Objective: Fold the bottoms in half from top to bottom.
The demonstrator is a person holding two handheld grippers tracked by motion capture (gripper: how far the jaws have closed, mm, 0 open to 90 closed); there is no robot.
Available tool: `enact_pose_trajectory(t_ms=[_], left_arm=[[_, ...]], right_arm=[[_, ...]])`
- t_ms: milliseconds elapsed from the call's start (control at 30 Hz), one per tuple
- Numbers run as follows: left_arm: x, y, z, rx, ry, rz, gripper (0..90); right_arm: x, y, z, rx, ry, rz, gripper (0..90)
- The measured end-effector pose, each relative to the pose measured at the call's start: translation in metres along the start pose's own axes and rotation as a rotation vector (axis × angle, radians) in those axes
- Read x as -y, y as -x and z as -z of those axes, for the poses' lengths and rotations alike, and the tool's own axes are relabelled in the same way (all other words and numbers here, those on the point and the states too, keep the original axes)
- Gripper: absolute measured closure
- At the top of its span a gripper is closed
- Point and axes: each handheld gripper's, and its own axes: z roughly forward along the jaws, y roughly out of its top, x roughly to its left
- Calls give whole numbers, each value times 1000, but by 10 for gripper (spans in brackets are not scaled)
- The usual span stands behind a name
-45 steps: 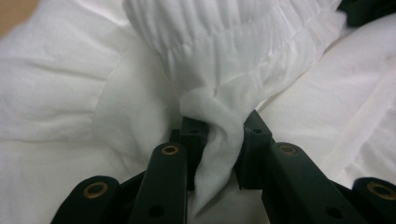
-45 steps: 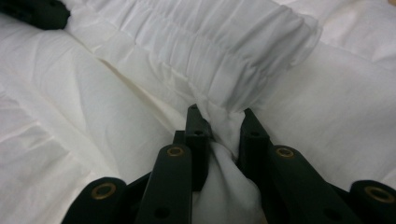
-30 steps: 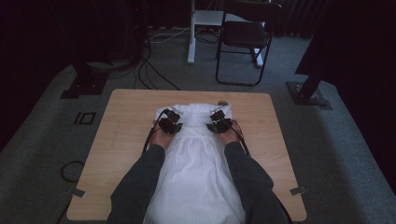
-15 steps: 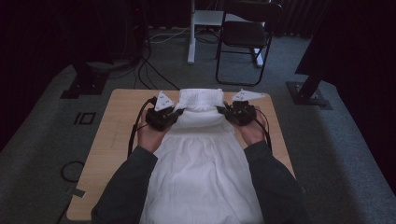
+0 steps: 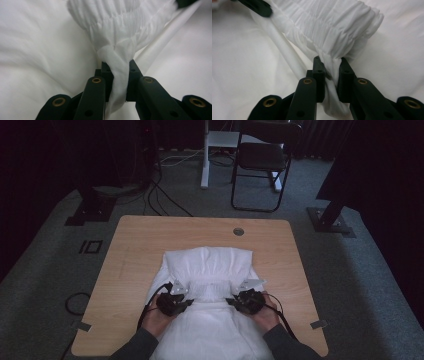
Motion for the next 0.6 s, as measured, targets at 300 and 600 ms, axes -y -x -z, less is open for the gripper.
enact_pose_trajectory(t_ms=[300, 600], left_arm=[[-5, -22, -8, -25, 16, -8, 816], [-30, -35, -24, -66, 3, 47, 817]], right_arm=[[7, -3, -22, -15, -43, -35, 782], [-19, 54, -46, 3, -23, -92, 795]])
